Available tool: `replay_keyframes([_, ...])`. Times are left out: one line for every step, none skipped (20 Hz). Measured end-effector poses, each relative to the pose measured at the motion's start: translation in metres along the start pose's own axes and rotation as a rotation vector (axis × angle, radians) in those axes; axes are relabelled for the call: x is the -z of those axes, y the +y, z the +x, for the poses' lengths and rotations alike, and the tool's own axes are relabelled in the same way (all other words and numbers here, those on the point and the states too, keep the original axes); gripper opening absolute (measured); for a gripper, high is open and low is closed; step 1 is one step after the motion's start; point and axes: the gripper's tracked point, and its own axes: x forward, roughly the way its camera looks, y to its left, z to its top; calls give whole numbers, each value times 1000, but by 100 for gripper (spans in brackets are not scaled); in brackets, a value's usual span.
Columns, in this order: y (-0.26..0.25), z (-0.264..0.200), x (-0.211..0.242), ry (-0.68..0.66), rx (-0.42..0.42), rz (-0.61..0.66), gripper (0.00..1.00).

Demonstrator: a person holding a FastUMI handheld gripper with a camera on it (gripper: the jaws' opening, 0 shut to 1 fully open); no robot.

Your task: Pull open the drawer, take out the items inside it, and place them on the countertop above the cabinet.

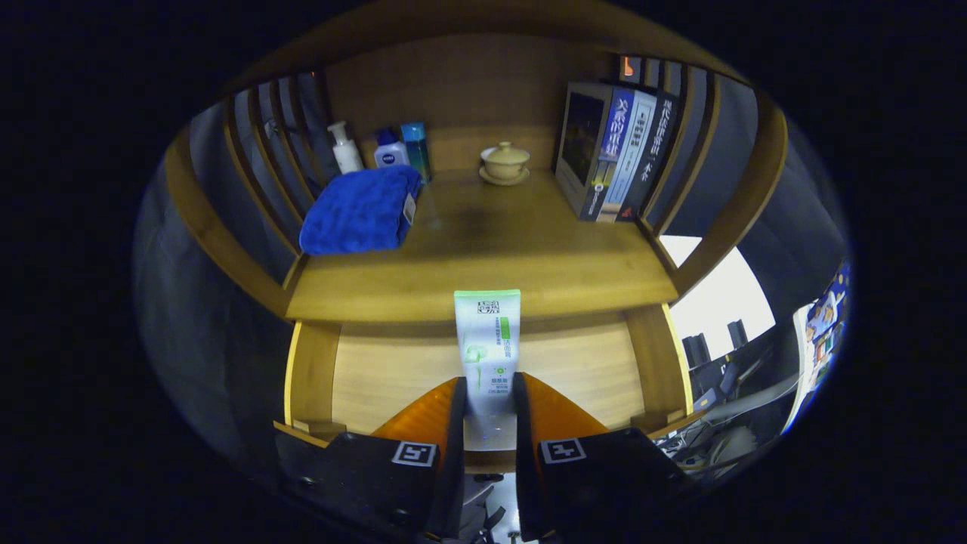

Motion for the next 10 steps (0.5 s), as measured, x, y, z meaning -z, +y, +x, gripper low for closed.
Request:
replay_keyframes([2,1,-11,-15,1,-6,37])
replay_keyframes([3,4,-20,-26,7,-11,36])
replay_keyframes([3,7,-30,-34,13,-20,36])
replay_keyframes([5,11,-38,-40,17,-24,36])
replay_keyframes([8,15,-45,-44,17,-22,36])
replay_keyframes([12,21,-52,-48,16,-19,36])
replay_keyframes([14,28,-58,-45,16,-17,37])
replay_keyframes([17,33,-63,-45,12,-16,36])
replay_keyframes([21,40,-69,-47,5,-15,36])
replay_keyframes([25,46,-73,-46,0,-10,37])
